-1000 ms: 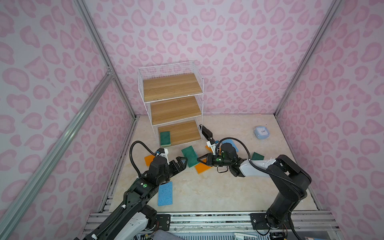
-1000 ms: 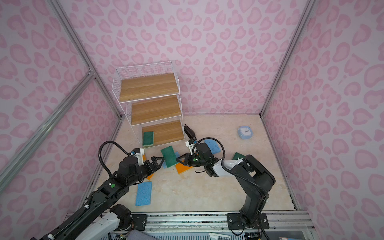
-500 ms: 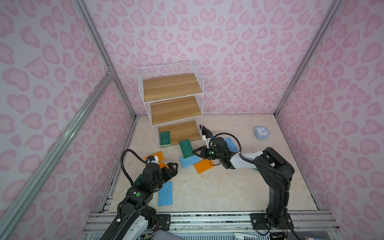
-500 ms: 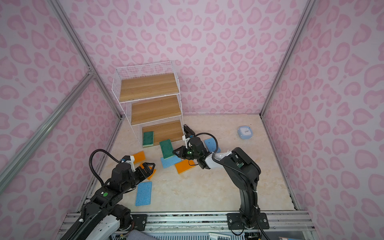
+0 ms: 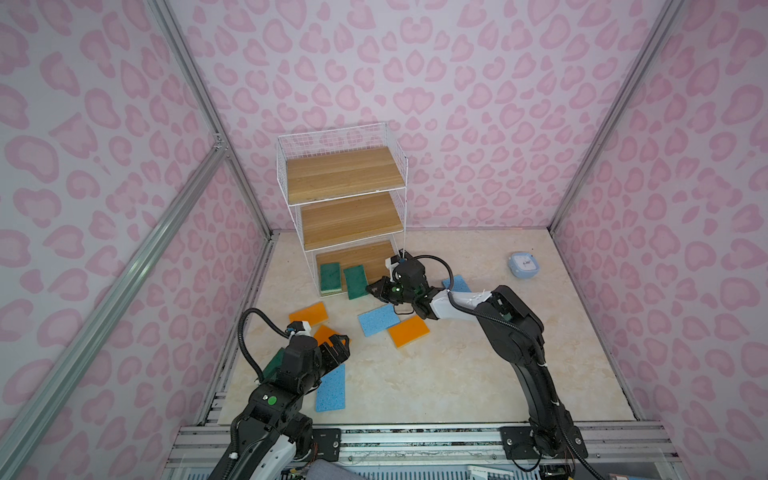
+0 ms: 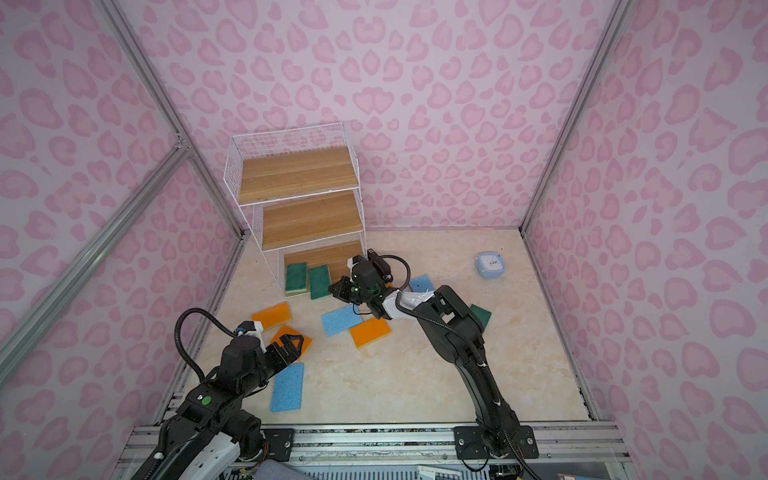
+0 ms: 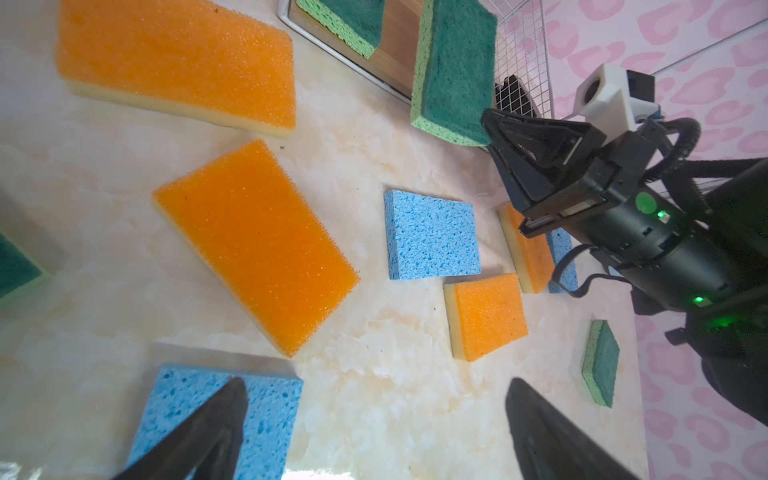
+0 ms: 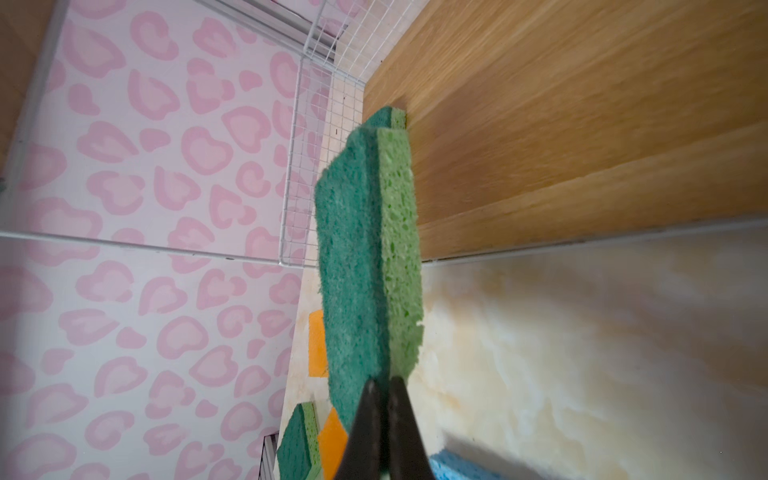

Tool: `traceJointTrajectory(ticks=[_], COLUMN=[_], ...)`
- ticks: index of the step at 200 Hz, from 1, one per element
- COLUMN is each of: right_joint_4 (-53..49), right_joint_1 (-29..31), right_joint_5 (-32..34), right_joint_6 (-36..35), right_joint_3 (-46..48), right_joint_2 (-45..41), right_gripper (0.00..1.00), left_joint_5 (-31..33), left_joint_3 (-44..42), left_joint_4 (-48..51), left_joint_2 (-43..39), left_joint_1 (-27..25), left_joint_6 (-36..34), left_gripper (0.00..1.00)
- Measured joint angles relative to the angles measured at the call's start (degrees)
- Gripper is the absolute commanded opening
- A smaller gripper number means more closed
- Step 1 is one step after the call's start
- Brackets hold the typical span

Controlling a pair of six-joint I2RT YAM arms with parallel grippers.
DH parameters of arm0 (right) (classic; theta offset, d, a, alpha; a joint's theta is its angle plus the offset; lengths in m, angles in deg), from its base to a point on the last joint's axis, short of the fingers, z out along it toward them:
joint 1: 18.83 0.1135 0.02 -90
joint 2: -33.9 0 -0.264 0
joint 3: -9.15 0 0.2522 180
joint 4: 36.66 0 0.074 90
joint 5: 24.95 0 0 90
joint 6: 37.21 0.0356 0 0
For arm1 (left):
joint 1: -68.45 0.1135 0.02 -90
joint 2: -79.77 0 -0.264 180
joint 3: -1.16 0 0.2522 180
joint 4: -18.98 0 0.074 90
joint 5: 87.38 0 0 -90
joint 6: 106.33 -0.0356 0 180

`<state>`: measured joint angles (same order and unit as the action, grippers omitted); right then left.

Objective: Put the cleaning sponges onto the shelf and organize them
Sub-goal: 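Carry the green sponge with the right gripper to the bottom shelf, then set the green sponge beside the first one and open the right gripper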

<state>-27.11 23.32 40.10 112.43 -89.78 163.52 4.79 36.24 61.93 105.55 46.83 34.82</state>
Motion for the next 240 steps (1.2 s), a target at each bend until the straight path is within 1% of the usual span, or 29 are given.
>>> traceJointTrajectory(ticks=[40,102,128,177,200,223,240], right_joint_4=[-2.40,-10.95,-14.67,-18.93,-20.83,-21.75,-22.34], right_joint_1=[0.33,0.13,-0.35,-1.01,-1.22,-1.36,-1.29], right_joint_5=[3.93,5.53,5.66,5.84,5.73,5.38,4.96], right_joint_6=[1.40,0.52,-0.72,-1.99,-2.69,-3.21,-3.28], right_joint_3=[-8.66,-25.27,-29.62,-34.56,-38.21,-41.33,-43.01], right_joint_2=[6.38,15.63,17.49,19.87,21.75,23.82,24.83], right_gripper=[0.00,0.00,0.00,0.00,0.14,0.34,0.45], left_joint_5=[0.83,1.49,1.75,2.08,2.12,2.14,2.14], left_joint_3=[0.02,0.87,0.87,0.87,0.87,0.87,1.05], left_joint_4=[1.70,4.22,4.57,4.57,4.57,4.59,4.70], left_joint_2=[-1.16,-2.36,-2.36,-1.70,-1.62,-1.40,-1.25], left_joint_1=[0.02,0.02,0.02,0.04,0.04,0.02,0.02], left_joint_6=[-0.02,-0.35,-0.35,-0.37,-0.37,-0.37,-0.37], left_gripper=[0.98,0.98,0.98,0.98,0.98,0.98,0.98])
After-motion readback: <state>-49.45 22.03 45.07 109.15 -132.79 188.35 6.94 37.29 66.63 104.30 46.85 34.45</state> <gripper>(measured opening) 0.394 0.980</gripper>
